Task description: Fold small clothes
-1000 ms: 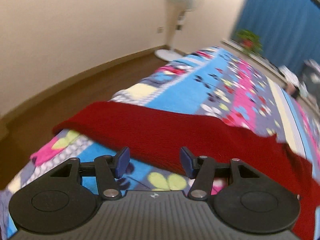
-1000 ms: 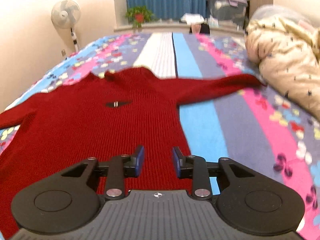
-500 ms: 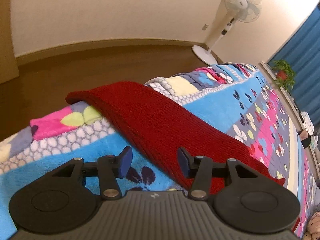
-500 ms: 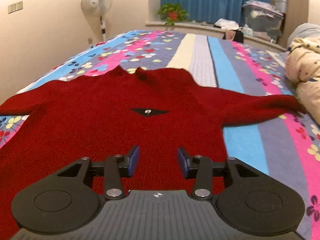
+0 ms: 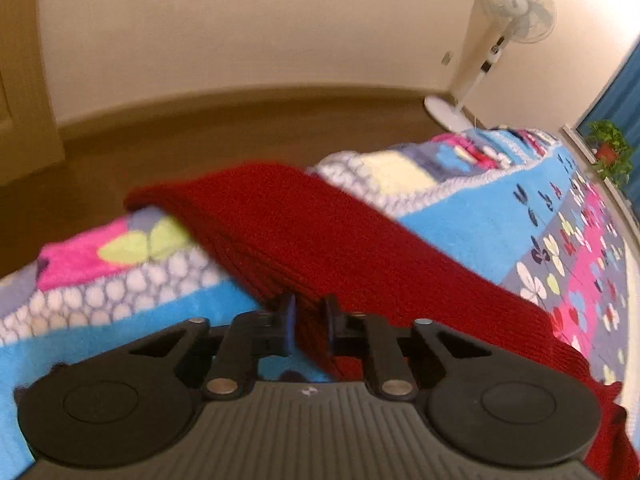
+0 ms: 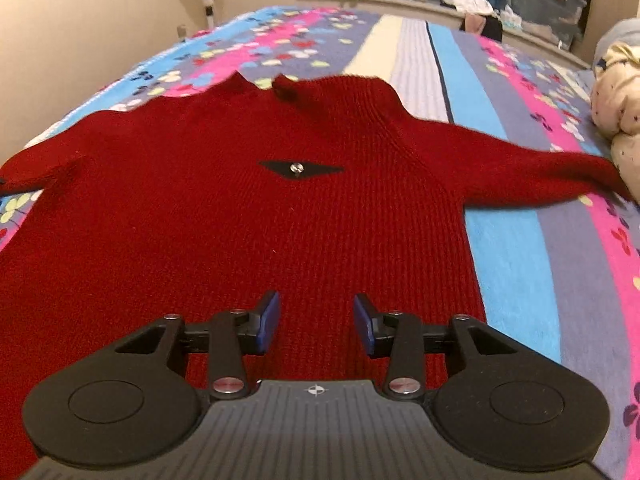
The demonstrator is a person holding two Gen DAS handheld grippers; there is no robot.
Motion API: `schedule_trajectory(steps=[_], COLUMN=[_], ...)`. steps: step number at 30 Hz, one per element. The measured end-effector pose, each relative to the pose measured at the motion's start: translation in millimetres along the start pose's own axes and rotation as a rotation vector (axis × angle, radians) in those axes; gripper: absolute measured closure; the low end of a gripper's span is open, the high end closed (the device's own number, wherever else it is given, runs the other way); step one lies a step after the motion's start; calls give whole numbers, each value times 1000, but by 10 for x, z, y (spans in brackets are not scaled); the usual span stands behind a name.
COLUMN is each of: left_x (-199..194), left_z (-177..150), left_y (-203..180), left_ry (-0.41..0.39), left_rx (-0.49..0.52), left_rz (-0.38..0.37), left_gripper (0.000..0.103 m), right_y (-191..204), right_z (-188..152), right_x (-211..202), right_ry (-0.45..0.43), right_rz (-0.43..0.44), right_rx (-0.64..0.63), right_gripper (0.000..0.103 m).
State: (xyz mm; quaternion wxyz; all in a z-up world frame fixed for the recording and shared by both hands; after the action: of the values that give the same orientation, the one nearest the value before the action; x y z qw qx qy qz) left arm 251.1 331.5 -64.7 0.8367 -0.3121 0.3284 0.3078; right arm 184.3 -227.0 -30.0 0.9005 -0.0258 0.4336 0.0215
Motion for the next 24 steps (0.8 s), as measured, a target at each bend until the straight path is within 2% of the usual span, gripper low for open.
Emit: schedule_trajectory(steps=[2, 3, 4, 5, 7, 8, 9, 10, 12, 13, 14, 16, 19, 20, 22, 24], left_x=[-224, -355, -531, -745, -1095, -1231, -1301, -1328, -1171, -997, -842, -512, -217, -140, -30, 77], left_z=[-35, -77, -159, -294, -660, -907, -1120, -1309, -1384, -1305, -1198, -885, -518, -411, -273, -187], left_y=[-291, -459, -677, -933, -1348, -1540, -1685, -1798, -1838, -1765, -1663, -1320, -790, -626, -357, -193], left_ry=[-135, -206, -292, -370, -444, -436, -401, -341, -167, -93, -60, -37, -32, -10, 33, 62], left_rx=[131, 206, 309, 425, 628, 742, 837, 892, 812, 710, 623, 420, 223, 156, 21, -49], left_rz=[17, 15, -32, -141, -386, -511, -585, -610, -593, -544, -477, -261, 28, 71, 98, 116], left_gripper=[91, 99, 103, 103, 103, 103, 103, 100, 98, 96, 91, 51, 48, 48, 47, 47], right_y=[-22, -30, -35, -34, -49, -54, -62, -64, -73, -77, -80, -77, -55, -46, -30, -23], right_z=[1, 2, 2, 0, 8, 9, 7, 3, -6, -7, -13, -17, -12, -14, -13, -15], right_x=[23, 30, 35, 33, 44, 52, 63, 74, 93, 102, 109, 118, 135, 136, 144, 154], right_ry=[11, 15, 16, 15, 12, 11, 11, 13, 19, 22, 25, 27, 29, 28, 27, 30], right_rz=[-2, -4, -4, -2, 3, 4, 4, 3, -7, -12, -16, -20, -24, -22, -20, -19], right_rx=[12, 14, 15, 15, 17, 20, 23, 26, 30, 32, 32, 30, 22, 17, 8, 5], right_gripper=[61, 61, 61, 61, 61, 61, 61, 61, 61, 61, 61, 61, 61, 61, 61, 61])
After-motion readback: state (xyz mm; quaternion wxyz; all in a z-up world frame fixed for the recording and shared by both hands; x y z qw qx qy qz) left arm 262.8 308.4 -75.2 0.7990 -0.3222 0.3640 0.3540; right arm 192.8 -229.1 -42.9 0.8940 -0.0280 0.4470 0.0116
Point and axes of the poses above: each gripper's, at about its wrist camera, not at the fingertips, and x roughly the way its jaws point, y to its left, z to its top, the point moved 1 cm from there along x, roughly the way its jaws point, and after that the axes turned 6 degrees about -z, right-handed, at the moved point
